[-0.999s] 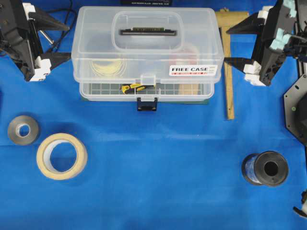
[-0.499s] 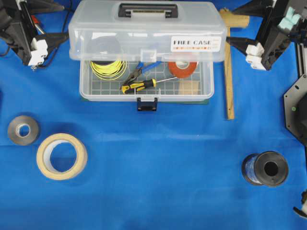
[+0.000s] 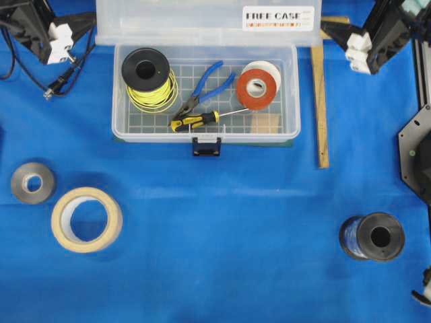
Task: Open the tool box with both arms.
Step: 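Lift the lid with both grippers and swing it back away from the front, then push the lid fully open and release it with both grippers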
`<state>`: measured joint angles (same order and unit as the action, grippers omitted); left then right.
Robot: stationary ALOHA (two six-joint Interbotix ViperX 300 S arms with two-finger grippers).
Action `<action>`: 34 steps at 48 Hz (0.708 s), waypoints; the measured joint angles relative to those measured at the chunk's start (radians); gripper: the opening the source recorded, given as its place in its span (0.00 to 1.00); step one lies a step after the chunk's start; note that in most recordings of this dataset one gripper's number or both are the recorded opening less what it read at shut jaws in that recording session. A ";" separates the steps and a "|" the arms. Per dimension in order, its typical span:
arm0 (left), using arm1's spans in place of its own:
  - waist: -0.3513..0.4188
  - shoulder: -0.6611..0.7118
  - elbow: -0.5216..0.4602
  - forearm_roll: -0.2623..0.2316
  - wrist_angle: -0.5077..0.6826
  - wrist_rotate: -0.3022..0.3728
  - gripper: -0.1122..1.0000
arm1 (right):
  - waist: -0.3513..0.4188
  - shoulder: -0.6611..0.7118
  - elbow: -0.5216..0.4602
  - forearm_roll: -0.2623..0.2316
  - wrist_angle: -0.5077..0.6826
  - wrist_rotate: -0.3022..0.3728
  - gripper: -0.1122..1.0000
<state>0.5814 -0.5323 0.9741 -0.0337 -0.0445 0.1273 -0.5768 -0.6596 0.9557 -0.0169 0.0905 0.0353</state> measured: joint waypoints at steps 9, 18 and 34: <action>0.046 0.041 -0.026 0.000 -0.005 0.020 0.91 | -0.037 0.032 -0.017 0.000 -0.018 -0.003 0.85; 0.077 0.080 -0.054 0.000 -0.014 0.061 0.91 | -0.081 0.086 -0.044 -0.012 -0.037 -0.003 0.85; 0.140 0.164 -0.112 0.000 -0.014 0.094 0.91 | -0.150 0.181 -0.097 -0.028 -0.054 0.002 0.85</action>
<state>0.7210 -0.3682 0.8621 -0.0337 -0.0583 0.2209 -0.7271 -0.4786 0.8590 -0.0445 0.0368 0.0368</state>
